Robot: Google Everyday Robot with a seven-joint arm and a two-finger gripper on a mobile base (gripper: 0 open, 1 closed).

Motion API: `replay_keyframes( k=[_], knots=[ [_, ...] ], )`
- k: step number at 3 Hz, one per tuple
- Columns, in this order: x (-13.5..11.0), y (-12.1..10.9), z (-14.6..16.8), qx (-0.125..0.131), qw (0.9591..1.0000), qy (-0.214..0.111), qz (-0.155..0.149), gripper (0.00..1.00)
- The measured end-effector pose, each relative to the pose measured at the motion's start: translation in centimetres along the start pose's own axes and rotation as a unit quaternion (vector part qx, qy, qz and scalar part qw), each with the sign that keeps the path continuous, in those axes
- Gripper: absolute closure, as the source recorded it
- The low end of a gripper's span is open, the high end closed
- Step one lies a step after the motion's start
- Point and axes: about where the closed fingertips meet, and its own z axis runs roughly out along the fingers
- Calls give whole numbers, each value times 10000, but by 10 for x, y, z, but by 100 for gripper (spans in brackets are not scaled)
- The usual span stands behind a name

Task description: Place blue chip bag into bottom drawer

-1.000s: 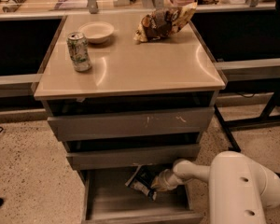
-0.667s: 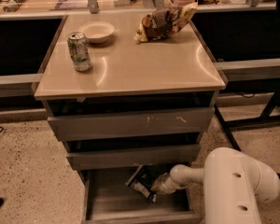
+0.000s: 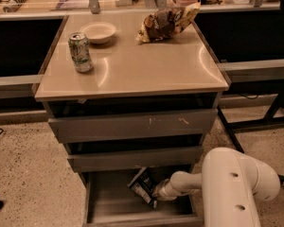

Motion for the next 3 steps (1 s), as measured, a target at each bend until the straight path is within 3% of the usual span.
replay_keyframes(
  k=[3],
  knots=[
    [0, 0, 0, 0, 10000, -1, 0, 11]
  ],
)
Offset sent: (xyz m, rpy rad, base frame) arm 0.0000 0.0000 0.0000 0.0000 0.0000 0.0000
